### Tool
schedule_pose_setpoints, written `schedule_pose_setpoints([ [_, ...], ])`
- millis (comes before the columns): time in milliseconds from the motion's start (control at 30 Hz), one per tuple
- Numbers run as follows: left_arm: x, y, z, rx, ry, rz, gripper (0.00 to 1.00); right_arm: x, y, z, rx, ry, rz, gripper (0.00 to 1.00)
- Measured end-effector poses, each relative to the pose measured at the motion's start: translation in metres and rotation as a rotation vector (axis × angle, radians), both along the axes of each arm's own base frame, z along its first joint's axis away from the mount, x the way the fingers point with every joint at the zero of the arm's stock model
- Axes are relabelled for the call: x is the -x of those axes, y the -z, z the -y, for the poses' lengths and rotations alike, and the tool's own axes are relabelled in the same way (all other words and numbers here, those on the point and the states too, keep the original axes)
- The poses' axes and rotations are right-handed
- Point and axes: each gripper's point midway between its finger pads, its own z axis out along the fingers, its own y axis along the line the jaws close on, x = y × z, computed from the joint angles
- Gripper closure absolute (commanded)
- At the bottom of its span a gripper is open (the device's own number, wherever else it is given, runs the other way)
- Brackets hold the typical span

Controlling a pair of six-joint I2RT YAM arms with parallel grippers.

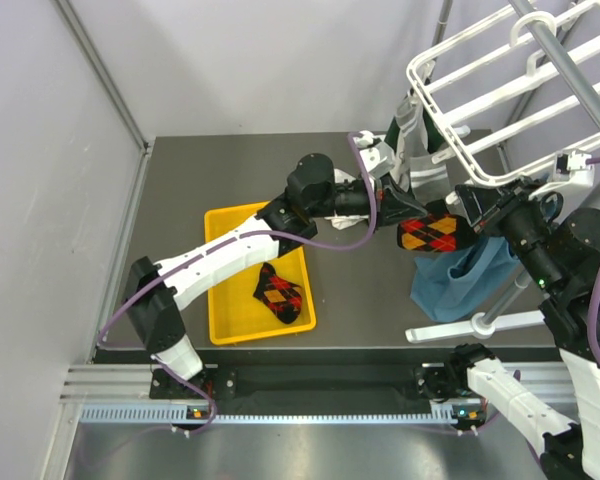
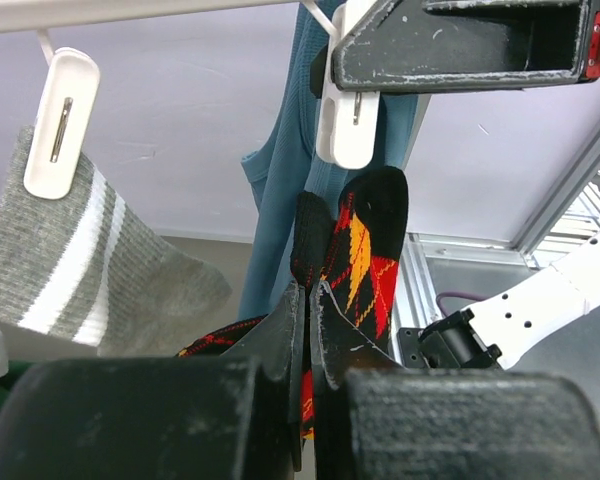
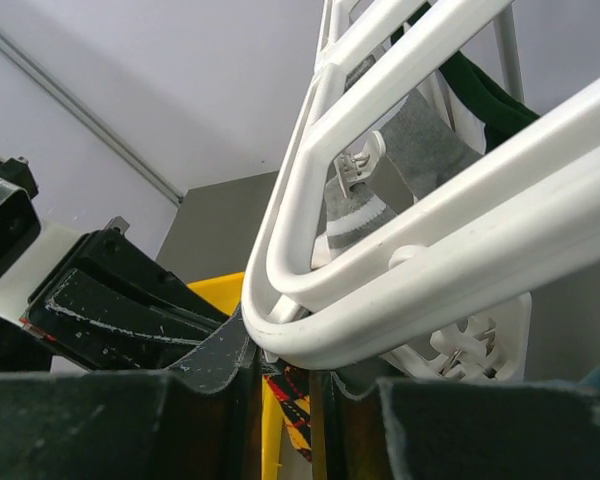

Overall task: Clip the socks to the hanger
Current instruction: Clamp the sock onto the hanger.

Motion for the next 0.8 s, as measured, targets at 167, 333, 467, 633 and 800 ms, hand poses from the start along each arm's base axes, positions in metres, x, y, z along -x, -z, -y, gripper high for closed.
schedule_pose_setpoints([
  [167,-0.001,-0.004,0.003,0.014,0.004,-0.009,1.00,0.000,0.000,-0.001,-0.003,-0.006,0.000,1.00],
  [333,-0.001,-0.008,0.003,0.030,0.006,-0.013,1.00,0.001,0.000,-0.001,-0.004,-0.008,0.001,1.00],
  [467,0.001,-0.014,0.003,0.049,0.016,-0.008,1.00,0.001,0.001,-0.001,-0.005,-0.009,0.003,1.00],
  [633,0.005,-0.024,0.003,0.075,0.032,-0.007,1.00,0.002,0.000,-0.001,-0.006,-0.009,0.004,1.00],
  [800,0.006,-0.032,0.005,0.101,0.051,-0.006,1.00,0.002,0.000,-0.002,-0.014,-0.012,0.003,1.00],
])
